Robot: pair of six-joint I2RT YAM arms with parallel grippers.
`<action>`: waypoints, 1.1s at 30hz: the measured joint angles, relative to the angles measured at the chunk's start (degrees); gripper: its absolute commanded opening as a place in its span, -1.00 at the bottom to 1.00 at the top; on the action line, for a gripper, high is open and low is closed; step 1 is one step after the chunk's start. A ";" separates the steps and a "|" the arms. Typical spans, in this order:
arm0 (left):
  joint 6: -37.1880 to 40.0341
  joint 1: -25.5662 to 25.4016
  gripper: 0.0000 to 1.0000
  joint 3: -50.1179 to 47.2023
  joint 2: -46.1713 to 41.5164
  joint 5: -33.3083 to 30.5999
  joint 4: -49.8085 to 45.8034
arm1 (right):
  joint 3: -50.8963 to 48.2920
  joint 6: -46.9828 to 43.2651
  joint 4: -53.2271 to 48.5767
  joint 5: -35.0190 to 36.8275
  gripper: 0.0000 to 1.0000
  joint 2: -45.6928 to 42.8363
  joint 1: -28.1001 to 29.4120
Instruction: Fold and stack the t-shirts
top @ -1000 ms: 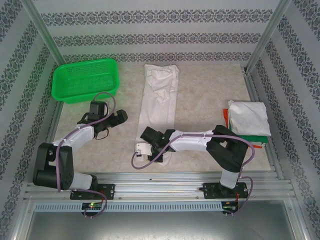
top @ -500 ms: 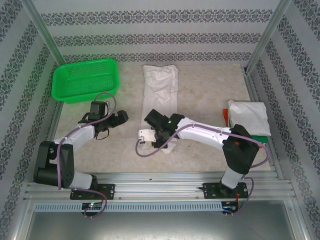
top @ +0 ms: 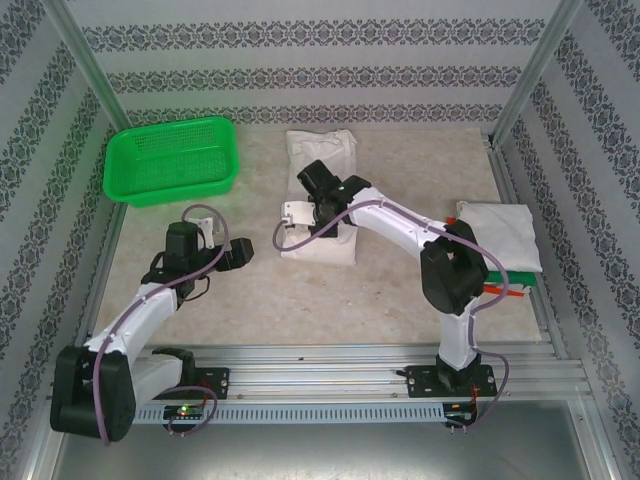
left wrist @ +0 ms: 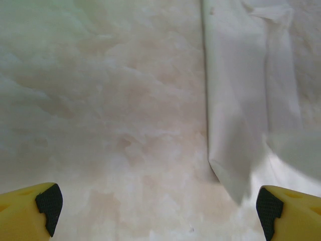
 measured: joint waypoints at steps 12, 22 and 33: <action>3.82 0.00 1.00 -3.72 -3.65 1.97 4.79 | 16.48 -1.18 -0.04 0.00 -1.00 12.92 -3.23; 4.22 0.00 1.00 -3.72 -3.65 2.51 5.92 | 19.04 -1.18 0.28 0.50 -1.00 16.85 -4.02; 4.22 -0.02 1.00 -4.13 -3.65 2.49 8.02 | 19.10 -1.01 4.11 1.73 -1.00 18.91 -6.21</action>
